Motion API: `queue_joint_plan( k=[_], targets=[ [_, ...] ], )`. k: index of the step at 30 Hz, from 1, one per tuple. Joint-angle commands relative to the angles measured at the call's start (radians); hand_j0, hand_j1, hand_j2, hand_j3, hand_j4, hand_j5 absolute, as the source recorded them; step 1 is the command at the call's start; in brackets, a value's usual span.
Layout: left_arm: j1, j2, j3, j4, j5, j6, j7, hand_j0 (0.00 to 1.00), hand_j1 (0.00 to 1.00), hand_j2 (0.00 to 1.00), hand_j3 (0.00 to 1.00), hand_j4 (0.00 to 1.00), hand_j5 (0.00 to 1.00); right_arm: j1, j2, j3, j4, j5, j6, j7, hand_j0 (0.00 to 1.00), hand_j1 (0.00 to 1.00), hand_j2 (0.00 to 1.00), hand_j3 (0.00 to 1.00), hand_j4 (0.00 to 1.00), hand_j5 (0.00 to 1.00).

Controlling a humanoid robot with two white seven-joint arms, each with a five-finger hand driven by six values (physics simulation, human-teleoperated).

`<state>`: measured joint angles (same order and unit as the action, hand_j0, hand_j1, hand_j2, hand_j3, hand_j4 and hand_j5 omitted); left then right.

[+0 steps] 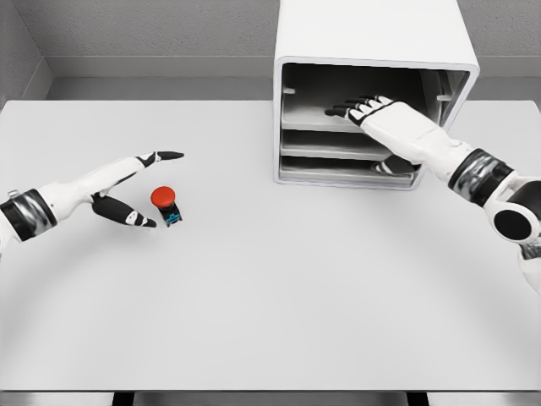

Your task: Slide open multi-storey tabletop storage cabinets and put open load switch and slide close multi-storey tabletop storage cabinets

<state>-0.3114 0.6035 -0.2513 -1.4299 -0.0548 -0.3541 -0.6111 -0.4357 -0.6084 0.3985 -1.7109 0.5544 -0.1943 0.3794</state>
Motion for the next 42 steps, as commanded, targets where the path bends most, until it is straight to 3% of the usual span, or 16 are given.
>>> queue_joint_plan(
  k=[1,5,18,28,30,34,42],
  targets=[
    [-0.002,0.002,-0.002,0.006,0.003,0.000,0.000,1.00,1.00,1.00,1.00,1.00,1.00,0.000,0.009,0.002,0.001,0.004,0.006,-0.001,0.97,0.97,0.97,0.97,0.97,0.97],
    [-0.006,0.002,-0.003,0.009,0.004,-0.006,0.000,1.00,1.00,1.00,1.00,1.00,1.00,-0.002,0.010,0.000,0.001,0.021,0.052,-0.001,0.97,0.97,0.97,0.97,0.97,0.97],
    [-0.006,0.002,0.000,0.003,0.010,-0.013,0.000,1.00,1.00,1.00,1.00,1.00,1.00,0.002,0.038,0.008,0.024,0.056,0.053,-0.001,0.97,0.97,0.97,0.97,0.97,0.97],
    [-0.005,0.002,0.006,0.003,0.004,-0.013,0.000,1.00,1.00,1.00,1.00,1.00,1.00,0.023,0.027,0.003,-0.012,0.050,0.047,-0.002,1.00,1.00,1.00,1.00,1.00,1.00],
    [-0.006,0.002,0.007,0.003,0.003,-0.013,0.000,1.00,1.00,1.00,1.00,1.00,1.00,0.023,0.024,0.002,-0.019,0.050,0.047,-0.001,0.91,0.91,0.91,0.91,0.91,0.91],
    [-0.002,0.002,0.007,-0.003,0.004,-0.013,0.000,1.00,1.00,1.00,1.00,1.00,1.00,0.021,0.013,-0.009,-0.024,0.047,0.047,-0.001,0.83,0.83,0.83,0.83,0.83,0.83],
    [0.002,0.002,0.007,-0.011,0.004,-0.013,0.000,1.00,1.00,1.00,1.00,1.00,1.00,0.031,0.010,-0.007,-0.024,0.048,0.049,-0.001,0.84,0.84,0.84,0.84,0.84,0.84]
  ],
)
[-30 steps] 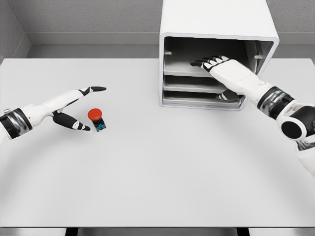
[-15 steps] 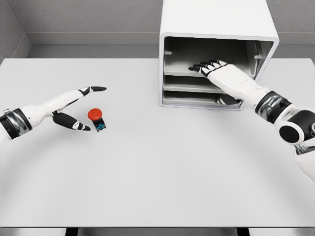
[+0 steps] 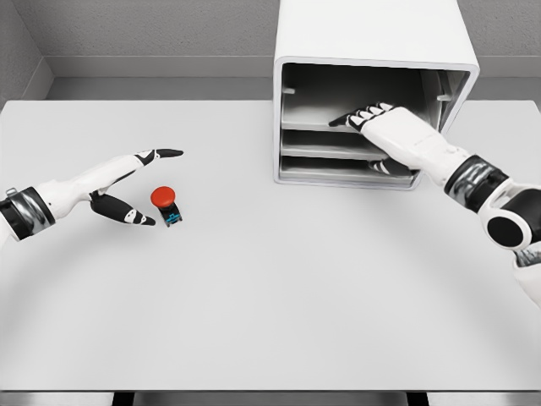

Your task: Slide open multi-storey tabletop storage cabinets and put open load switch and slide close multi-storey tabletop storage cabinets

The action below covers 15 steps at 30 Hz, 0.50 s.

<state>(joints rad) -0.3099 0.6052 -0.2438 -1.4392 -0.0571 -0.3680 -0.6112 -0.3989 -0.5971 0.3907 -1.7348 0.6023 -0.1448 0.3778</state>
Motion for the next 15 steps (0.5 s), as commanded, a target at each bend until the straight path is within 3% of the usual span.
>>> queue_joint_plan(
  k=[1,15],
  targets=[
    [0.000,0.001,0.000,-0.001,0.006,0.001,0.000,1.00,1.00,1.00,1.00,1.00,1.00,0.000,-0.001,-0.001,-0.002,0.001,0.001,0.001,0.84,0.84,0.84,0.84,0.84,0.84],
    [0.002,0.001,0.001,-0.009,0.006,0.000,0.000,1.00,1.00,1.00,1.00,1.00,1.00,0.026,-0.047,-0.004,-0.031,-0.009,-0.004,0.000,0.86,0.86,0.86,0.86,0.86,0.86]
  ],
)
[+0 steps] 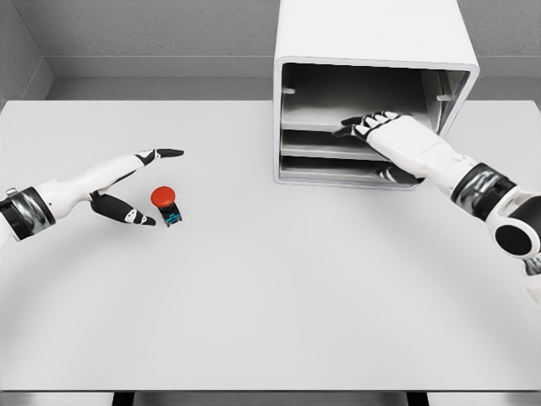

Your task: Slide open multi-storey tabletop storage cabinets and put open load switch and slide close multi-storey tabletop storage cabinets

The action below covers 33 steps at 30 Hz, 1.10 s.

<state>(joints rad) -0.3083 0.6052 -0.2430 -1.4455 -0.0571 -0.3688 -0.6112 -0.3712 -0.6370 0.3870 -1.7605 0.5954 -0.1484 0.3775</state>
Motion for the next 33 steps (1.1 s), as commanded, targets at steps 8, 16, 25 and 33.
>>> queue_joint_plan(
  k=[8,16,25,33],
  targets=[
    [0.000,0.001,0.001,-0.009,0.005,0.002,0.000,1.00,1.00,1.00,1.00,1.00,1.00,0.008,-0.038,-0.030,-0.007,-0.019,-0.005,0.000,0.87,0.87,0.87,0.87,0.87,0.87],
    [0.000,0.001,0.001,-0.009,0.007,0.002,0.000,1.00,1.00,1.00,1.00,1.00,1.00,0.017,-0.056,-0.031,-0.007,-0.029,-0.031,0.000,0.88,0.88,0.88,0.88,0.88,0.88],
    [0.000,0.001,0.001,-0.009,0.007,0.002,0.000,1.00,1.00,1.00,1.00,1.00,1.00,0.017,-0.069,-0.045,-0.007,-0.045,-0.126,0.003,0.88,0.88,0.88,0.88,0.88,0.88],
    [0.000,0.001,0.001,-0.009,0.007,0.002,0.000,1.00,1.00,1.00,1.00,1.00,1.00,0.017,-0.070,-0.059,-0.007,-0.046,-0.184,0.001,0.89,0.89,0.89,0.89,0.89,0.89]
  ],
)
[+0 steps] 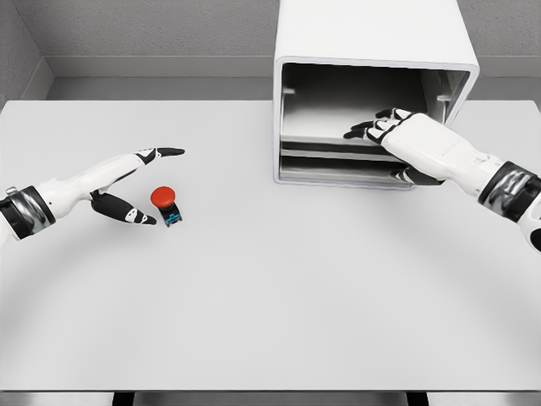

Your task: Slide open multi-storey tabletop storage cabinets and put open load switch and slide close multi-storey tabletop storage cabinets

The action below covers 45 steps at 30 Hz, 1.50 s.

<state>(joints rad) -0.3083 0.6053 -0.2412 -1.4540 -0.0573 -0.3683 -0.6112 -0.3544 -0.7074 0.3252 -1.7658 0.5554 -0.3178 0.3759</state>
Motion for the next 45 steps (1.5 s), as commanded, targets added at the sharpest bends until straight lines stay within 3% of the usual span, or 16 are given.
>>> queue_joint_plan(
  k=[1,36,45],
  targets=[
    [0.000,0.001,-0.001,0.000,0.007,0.002,0.000,1.00,1.00,1.00,1.00,1.00,1.00,0.000,0.000,0.003,-0.003,-0.014,-0.026,0.003,0.89,0.89,0.89,0.89,0.89,0.89],
    [0.000,0.001,0.000,-0.002,0.007,0.002,0.000,1.00,1.00,1.00,1.00,1.00,1.00,0.005,-0.052,-0.026,-0.001,-0.078,-0.222,0.003,0.90,0.90,0.90,0.90,0.90,0.90],
    [0.005,0.001,-0.003,0.000,-0.050,0.002,0.000,1.00,1.00,1.00,1.00,1.00,1.00,0.003,-0.100,-0.055,-0.003,-0.147,-0.285,0.000,0.92,0.92,0.92,0.92,0.92,0.92]
  ],
)
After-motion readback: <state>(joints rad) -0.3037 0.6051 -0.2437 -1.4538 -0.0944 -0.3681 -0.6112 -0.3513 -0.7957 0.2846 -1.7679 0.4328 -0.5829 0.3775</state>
